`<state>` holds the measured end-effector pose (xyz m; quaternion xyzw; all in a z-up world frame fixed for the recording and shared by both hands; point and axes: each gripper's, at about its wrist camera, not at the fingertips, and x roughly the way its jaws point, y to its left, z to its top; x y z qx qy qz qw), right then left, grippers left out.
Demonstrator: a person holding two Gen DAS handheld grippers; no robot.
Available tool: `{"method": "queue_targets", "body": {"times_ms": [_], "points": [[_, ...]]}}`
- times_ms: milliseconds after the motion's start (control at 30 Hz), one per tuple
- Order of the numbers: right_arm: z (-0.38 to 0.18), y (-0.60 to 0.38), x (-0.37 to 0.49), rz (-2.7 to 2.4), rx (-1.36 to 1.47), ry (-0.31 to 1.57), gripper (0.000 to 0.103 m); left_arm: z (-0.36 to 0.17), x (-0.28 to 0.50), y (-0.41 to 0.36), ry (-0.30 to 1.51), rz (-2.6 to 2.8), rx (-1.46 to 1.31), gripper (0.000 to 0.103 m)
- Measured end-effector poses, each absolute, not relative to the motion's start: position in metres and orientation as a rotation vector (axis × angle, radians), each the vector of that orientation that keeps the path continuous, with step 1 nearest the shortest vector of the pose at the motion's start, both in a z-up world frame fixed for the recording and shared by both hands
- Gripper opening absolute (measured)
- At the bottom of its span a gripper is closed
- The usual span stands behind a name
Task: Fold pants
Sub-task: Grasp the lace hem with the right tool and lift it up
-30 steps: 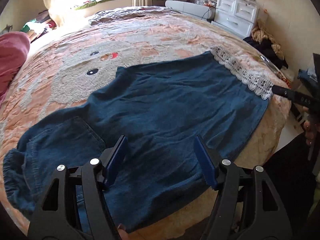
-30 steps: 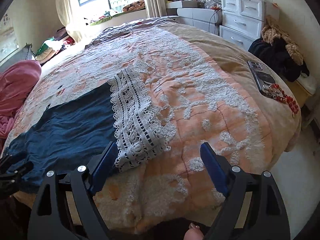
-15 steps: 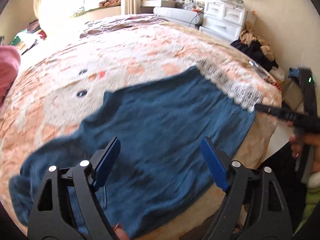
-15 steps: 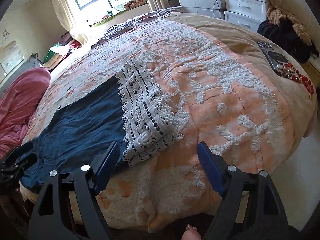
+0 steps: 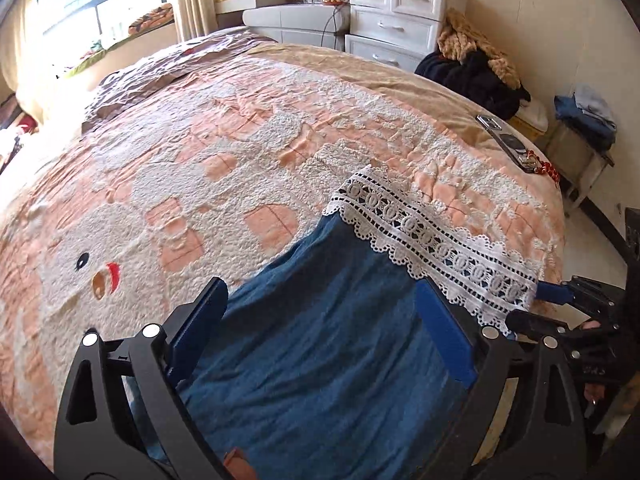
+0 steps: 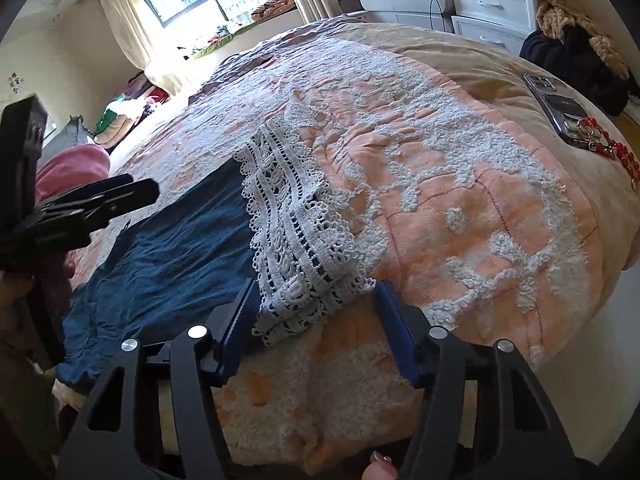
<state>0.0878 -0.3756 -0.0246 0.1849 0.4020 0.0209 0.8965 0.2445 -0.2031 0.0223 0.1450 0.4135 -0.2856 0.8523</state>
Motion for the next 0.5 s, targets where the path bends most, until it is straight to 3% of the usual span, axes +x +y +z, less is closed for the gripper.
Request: {"method": "queue_targets", "body": {"times_ms": [100, 167, 300, 500], "points": [[-0.022, -0.373, 0.089, 0.042, 0.357, 0.824, 0.035, 0.011, 0.267, -0.217, 0.901, -0.613, 0.314, 0.088], [-0.021, -0.374, 0.088, 0.052, 0.368, 0.81, 0.029, 0.005, 0.281, -0.225, 0.915, -0.627, 0.313, 0.088], [-0.018, -0.377, 0.085, 0.078, 0.398, 0.789, 0.029, -0.014, 0.31, -0.238, 0.985, -0.673, 0.274, 0.088], [-0.022, -0.381, 0.088, 0.098, 0.471, 0.802, 0.031, -0.033, 0.334, -0.251, 1.062, -0.777, 0.187, 0.067]]}}
